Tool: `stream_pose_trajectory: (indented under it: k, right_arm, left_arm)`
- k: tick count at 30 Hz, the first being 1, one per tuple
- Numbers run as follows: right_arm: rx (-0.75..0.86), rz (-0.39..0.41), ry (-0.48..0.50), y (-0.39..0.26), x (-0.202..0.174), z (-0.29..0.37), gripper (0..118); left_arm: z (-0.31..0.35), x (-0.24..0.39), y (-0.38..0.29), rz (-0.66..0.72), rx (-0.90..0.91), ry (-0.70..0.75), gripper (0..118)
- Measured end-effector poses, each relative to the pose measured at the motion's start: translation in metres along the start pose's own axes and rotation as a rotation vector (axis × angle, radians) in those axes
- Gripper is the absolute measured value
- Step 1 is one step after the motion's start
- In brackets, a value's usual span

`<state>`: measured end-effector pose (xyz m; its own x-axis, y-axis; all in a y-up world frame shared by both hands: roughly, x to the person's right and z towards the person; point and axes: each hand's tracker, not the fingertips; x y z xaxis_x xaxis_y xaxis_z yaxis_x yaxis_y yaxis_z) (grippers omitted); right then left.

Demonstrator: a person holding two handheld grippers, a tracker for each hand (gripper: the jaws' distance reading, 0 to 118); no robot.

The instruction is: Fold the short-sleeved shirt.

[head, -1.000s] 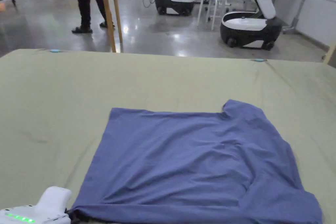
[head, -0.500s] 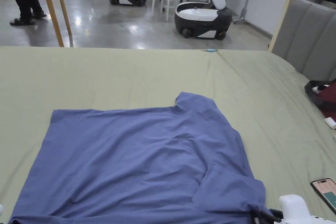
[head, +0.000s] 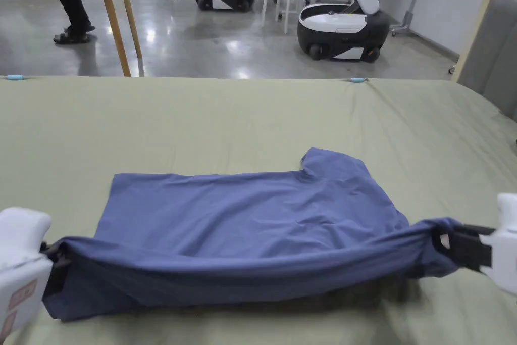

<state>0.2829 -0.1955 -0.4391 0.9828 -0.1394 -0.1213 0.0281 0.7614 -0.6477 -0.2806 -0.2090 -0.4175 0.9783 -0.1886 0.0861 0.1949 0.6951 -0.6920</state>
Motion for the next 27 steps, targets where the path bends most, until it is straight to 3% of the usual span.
stream_pose_trajectory:
  k: [6,8,9,10,11,12,13,15,21,23,24,25,26,27]
  right_arm:
    - [-0.145,0.025,-0.121,0.039,-0.002,-0.112,6]
    - [-0.197,-0.002,-0.122,0.038,0.0,-0.139,6]
    - [-0.202,-0.02,-0.121,0.035,0.001,-0.147,9]
    - [-0.195,-0.019,-0.122,0.031,0.0,-0.149,24]
    - [-0.191,-0.019,-0.122,0.028,-0.001,-0.15,54]
    - [-0.178,-0.021,-0.122,0.025,-0.002,-0.148,98]
    - [-0.159,-0.034,-0.127,0.023,-0.003,-0.139,114]
    - [-0.077,-0.03,-0.08,0.011,-0.003,-0.118,116]
    - [0.279,0.079,-0.047,-0.047,-0.047,-0.012,116]
    - [0.344,0.106,-0.098,-0.071,-0.059,0.006,112]
    - [0.34,0.117,-0.097,-0.078,-0.063,0.012,96]
    - [0.334,0.118,-0.092,-0.085,-0.068,0.017,60]
    - [0.328,0.129,-0.102,-0.088,-0.071,0.017,5]
    - [0.317,0.15,-0.13,-0.092,-0.074,0.017,1]
  left_arm:
    - [-0.109,-0.009,0.041,0.019,-0.168,0.0,2]
    - [-0.132,-0.002,0.039,0.02,-0.183,0.015,7]
    - [-0.139,-0.002,0.037,0.032,-0.196,0.009,27]
    - [-0.145,-0.002,0.036,0.048,-0.21,0.004,61]
    - [-0.14,0.003,0.032,0.056,-0.207,0.01,97]
    - [-0.136,0.004,0.028,0.059,-0.2,0.006,113]
    - [-0.126,0.005,0.024,0.079,-0.178,-0.017,109]
    - [-0.091,0.008,0.018,0.115,-0.064,-0.04,110]
    - [0.019,0.044,-0.036,0.15,0.272,-0.018,112]
    - [0.031,0.057,-0.06,0.144,0.323,0.011,112]
    - [0.035,0.063,-0.069,0.138,0.31,0.035,107]
    - [0.038,0.068,-0.077,0.134,0.297,0.033,92]
    - [0.04,0.071,-0.081,0.122,0.279,0.034,56]
    - [0.035,0.073,-0.083,0.118,0.261,0.041,0]
